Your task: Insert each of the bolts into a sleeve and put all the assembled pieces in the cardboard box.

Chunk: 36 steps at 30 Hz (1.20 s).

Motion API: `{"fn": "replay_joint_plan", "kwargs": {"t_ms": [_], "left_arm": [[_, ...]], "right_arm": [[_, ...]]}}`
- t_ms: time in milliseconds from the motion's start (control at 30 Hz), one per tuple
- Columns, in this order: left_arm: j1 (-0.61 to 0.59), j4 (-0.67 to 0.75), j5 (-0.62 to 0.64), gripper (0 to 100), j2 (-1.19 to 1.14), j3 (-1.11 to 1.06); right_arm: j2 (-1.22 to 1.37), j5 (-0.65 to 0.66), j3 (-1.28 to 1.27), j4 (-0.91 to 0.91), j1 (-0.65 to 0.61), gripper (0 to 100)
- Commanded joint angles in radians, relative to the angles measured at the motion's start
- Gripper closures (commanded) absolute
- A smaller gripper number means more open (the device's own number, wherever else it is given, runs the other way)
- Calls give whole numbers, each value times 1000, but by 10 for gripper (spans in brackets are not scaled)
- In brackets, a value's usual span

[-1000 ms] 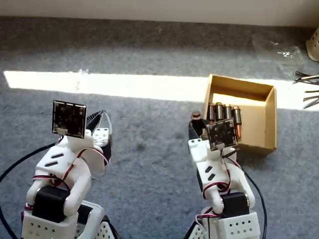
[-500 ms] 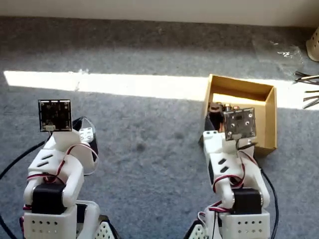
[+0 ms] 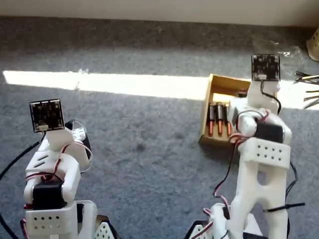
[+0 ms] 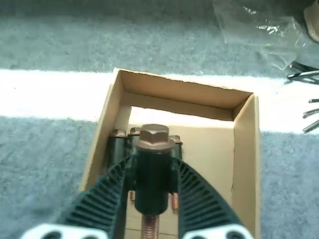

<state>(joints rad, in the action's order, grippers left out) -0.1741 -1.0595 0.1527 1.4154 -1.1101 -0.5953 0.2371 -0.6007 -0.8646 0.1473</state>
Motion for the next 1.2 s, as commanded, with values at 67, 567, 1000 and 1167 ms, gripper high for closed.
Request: {"fn": "replay_joint_plan", "kwargs": {"t_ms": [67, 567, 1000, 1167], "left_arm": [[-8, 31, 3, 994, 4, -2], [-7, 141, 3, 994, 5, -108], [-7, 141, 3, 994, 5, -108], [-7, 141, 3, 994, 5, -108]], "right_arm": [[231, 37, 188, -2, 54, 995], [762, 38, 570, -2, 114, 995], [969, 100, 645, -2, 147, 995], [980, 101, 648, -90, 133, 995]]}}
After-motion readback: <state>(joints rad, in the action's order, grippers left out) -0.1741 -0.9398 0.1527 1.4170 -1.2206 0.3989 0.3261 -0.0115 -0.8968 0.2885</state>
